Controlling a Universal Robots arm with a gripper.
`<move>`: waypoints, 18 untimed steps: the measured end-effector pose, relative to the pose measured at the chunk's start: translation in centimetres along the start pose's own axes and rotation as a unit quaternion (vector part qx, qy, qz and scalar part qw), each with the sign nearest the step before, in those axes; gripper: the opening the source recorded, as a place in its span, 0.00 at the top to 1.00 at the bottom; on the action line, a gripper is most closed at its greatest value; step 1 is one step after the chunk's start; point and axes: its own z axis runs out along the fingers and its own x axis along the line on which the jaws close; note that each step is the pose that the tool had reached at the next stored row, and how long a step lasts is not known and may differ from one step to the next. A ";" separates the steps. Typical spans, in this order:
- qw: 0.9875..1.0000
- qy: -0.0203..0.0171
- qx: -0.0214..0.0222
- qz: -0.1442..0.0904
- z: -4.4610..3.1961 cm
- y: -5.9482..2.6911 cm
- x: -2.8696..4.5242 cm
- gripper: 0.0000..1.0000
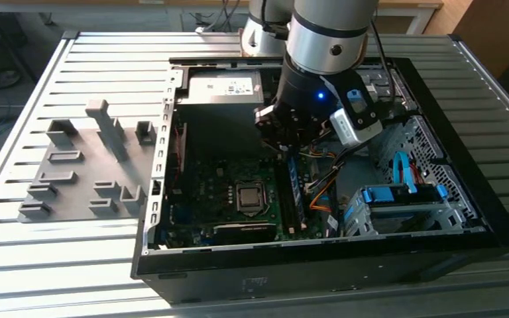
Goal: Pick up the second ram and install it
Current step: 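Insert the second ram into the second slot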
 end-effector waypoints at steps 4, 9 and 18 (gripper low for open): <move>1.000 0.000 0.000 0.000 0.16 0.01 -0.01 0.86; 1.000 0.000 0.000 0.000 1.02 0.03 -0.05 0.86; 1.000 0.000 0.000 0.000 1.56 -0.28 -0.08 0.86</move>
